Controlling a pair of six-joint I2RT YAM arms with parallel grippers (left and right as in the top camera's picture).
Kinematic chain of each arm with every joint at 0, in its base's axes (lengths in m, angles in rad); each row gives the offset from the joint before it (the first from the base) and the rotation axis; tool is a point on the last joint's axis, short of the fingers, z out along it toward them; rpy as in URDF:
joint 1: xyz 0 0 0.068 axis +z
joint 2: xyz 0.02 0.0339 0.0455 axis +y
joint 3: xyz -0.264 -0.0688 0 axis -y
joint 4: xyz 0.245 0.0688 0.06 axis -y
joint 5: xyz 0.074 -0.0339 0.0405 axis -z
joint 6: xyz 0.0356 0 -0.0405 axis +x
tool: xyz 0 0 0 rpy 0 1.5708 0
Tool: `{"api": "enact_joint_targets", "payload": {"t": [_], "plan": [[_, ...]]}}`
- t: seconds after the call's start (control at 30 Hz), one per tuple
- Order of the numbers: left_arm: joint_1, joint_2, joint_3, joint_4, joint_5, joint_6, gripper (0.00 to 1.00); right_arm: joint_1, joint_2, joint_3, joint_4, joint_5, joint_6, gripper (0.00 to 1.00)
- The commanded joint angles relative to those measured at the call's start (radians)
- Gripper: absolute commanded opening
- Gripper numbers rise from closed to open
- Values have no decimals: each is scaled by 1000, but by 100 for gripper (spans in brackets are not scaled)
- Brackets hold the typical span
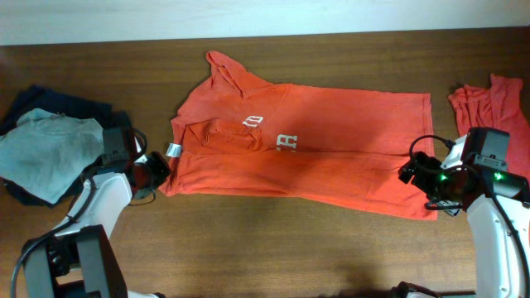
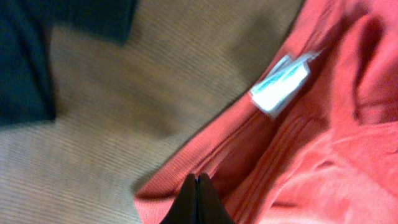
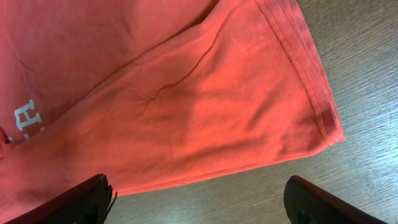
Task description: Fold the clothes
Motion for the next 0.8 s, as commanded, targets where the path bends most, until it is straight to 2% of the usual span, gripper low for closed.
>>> {"api": "enact_joint_targets", "payload": {"t": [0.0,0.03,0.1,0.17,0.3,0.37,0.47,0.6,0.77], "plan": [[6,-5,3,29,-14,113,4,0,2,14,-1,6,-14,93],[7,-6,10,19,-5,113,11,0,2,14,-2,22,-14,94],[7,-14,19,6,17,137,37,0,2,14,0,37,-14,97],[7,-43,32,-2,101,237,62,0,16,14,-15,36,-14,96],[6,-84,36,-56,163,349,77,0,74,14,-89,35,-10,96],[5,-84,35,-99,163,381,82,0,128,13,-117,35,-10,97],[5,-77,20,-138,162,475,83,0,248,11,-138,20,18,96],[5,-37,14,-129,163,482,83,2,343,11,-86,-16,27,93],[-23,61,14,-109,185,482,79,0,348,11,-73,-31,22,93]]}}
